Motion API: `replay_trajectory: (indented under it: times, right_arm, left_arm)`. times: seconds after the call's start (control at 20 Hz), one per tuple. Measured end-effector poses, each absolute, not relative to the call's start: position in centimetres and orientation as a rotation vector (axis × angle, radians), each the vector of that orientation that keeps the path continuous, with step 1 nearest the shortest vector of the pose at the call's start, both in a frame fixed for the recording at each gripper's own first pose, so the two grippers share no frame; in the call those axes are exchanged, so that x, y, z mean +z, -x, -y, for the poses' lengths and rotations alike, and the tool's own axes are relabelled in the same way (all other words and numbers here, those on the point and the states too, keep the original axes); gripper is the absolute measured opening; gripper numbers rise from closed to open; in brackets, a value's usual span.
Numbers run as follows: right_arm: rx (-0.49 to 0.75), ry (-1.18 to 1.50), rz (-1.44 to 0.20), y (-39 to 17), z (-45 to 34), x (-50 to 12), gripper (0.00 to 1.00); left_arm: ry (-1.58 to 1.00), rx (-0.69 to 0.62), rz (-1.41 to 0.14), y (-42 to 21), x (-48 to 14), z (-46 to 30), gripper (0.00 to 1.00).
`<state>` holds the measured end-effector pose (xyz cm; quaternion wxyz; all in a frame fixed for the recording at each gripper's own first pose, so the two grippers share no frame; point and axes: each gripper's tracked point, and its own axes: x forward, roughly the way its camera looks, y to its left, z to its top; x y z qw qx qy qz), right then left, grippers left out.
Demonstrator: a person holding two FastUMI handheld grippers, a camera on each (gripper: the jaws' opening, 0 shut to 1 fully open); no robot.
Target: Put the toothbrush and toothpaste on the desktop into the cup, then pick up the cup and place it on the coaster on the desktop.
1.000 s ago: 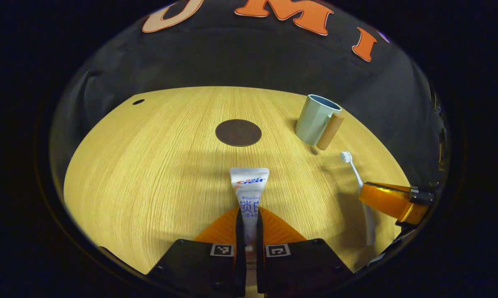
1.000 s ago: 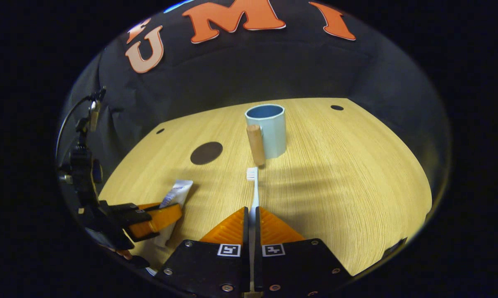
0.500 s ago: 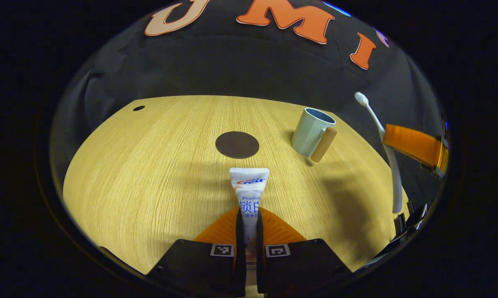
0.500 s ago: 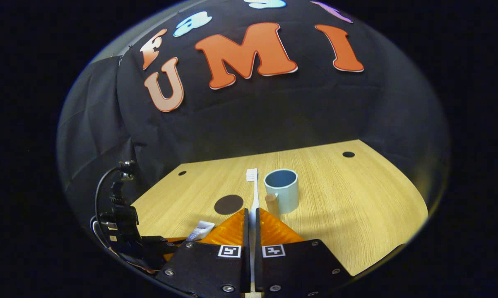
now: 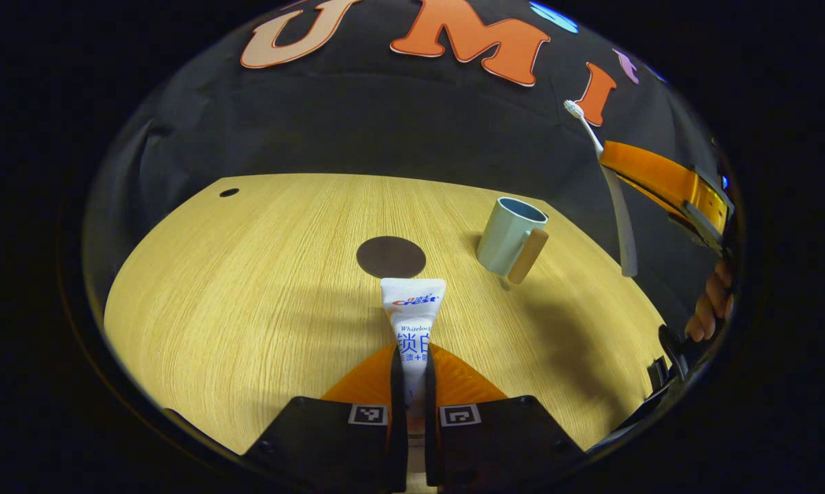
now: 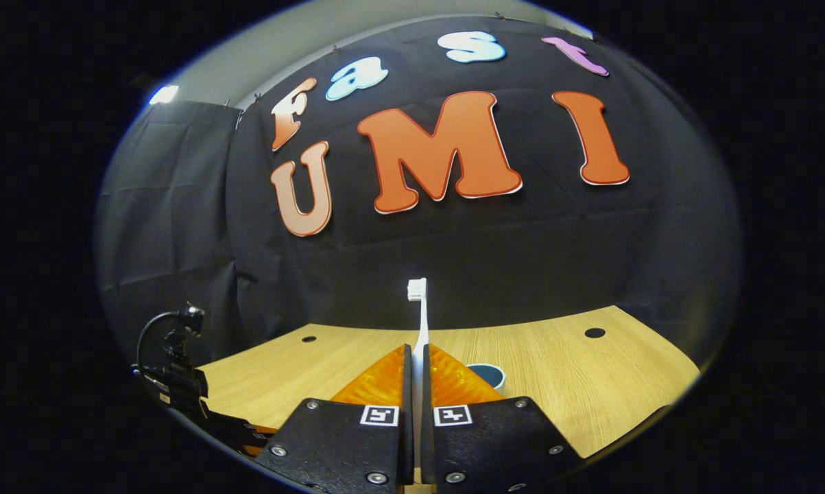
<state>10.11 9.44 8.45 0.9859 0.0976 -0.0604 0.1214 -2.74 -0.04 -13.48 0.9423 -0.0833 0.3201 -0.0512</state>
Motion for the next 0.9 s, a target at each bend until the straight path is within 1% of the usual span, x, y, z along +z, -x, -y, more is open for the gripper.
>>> replay_trajectory:
  times: [0.15, 0.4, 0.45, 0.5, 0.65, 0.7, 0.9]
  right_arm:
    - [0.251, -0.241, 0.213, -10.9, -8.8, 10.0, 0.04]
    - [0.262, -0.293, 0.358, -12.6, -7.4, 13.0, 0.04]
    - [0.264, -0.300, 0.372, -13.0, -7.3, 13.1, 0.04]
    - [0.262, -0.309, 0.385, -13.4, -7.1, 13.2, 0.04]
    - [0.245, -0.305, 0.413, -15.4, -5.9, 12.6, 0.04]
    - [0.239, -0.302, 0.413, -16.1, -5.7, 12.2, 0.04]
    - [0.238, -0.299, 0.408, -18.2, -5.5, 10.8, 0.04]
  left_arm:
    - [0.183, -0.109, -0.625, 2.7, -13.0, -0.3, 0.13]
    - [0.190, -0.080, -0.604, 2.3, -12.8, -1.2, 0.13]
    - [0.198, -0.075, -0.607, 2.2, -12.8, -1.2, 0.15]
    - [0.204, -0.070, -0.605, 2.3, -12.8, -1.2, 0.13]
    - [0.200, -0.064, -0.590, 2.3, -12.4, -1.4, 0.13]
    - [0.195, -0.062, -0.582, 2.3, -12.4, -1.4, 0.12]
    - [0.184, -0.054, -0.556, 2.5, -11.5, -1.7, 0.13]
